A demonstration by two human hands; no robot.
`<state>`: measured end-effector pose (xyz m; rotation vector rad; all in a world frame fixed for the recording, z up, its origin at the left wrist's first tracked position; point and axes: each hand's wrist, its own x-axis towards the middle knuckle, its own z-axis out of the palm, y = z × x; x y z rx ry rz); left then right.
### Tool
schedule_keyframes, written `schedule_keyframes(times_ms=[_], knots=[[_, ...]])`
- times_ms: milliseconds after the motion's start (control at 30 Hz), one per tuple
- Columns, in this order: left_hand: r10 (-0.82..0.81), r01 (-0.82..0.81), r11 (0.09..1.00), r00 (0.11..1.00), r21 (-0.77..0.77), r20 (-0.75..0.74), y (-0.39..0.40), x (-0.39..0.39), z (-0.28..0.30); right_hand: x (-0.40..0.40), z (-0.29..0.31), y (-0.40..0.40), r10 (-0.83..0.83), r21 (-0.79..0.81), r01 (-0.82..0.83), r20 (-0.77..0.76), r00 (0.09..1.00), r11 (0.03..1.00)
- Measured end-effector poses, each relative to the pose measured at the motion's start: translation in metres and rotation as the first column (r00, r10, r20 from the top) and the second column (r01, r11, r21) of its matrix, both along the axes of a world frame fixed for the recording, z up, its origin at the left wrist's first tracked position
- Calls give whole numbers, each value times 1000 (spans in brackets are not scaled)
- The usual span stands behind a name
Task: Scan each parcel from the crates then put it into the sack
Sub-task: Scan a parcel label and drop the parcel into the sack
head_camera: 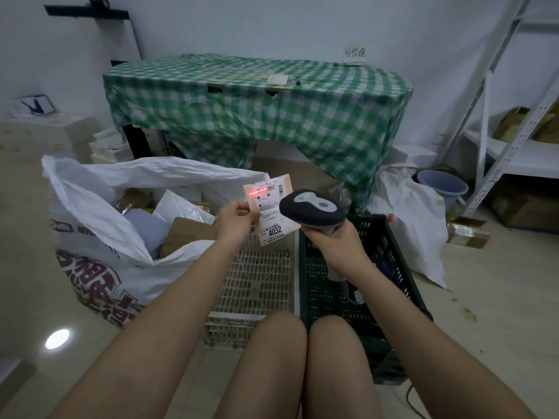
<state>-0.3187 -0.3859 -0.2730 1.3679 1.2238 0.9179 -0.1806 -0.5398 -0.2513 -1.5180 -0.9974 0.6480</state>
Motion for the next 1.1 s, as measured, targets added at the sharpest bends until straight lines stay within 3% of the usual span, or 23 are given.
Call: schedule_keyframes(times_ms=[767, 967, 1100], knots=[[-3, 1, 1000, 998, 22, 63, -4, 2, 2, 1, 1, 7, -23, 17, 24, -76, 997, 1000], [187, -217, 971, 949, 96, 255, 18, -39, 18, -7, 7, 34, -22, 46, 30, -163, 986, 998], [367, -432, 870, 889, 237, 275, 51, -90, 31, -20, 8, 66, -24, 30, 30, -188, 982, 999]])
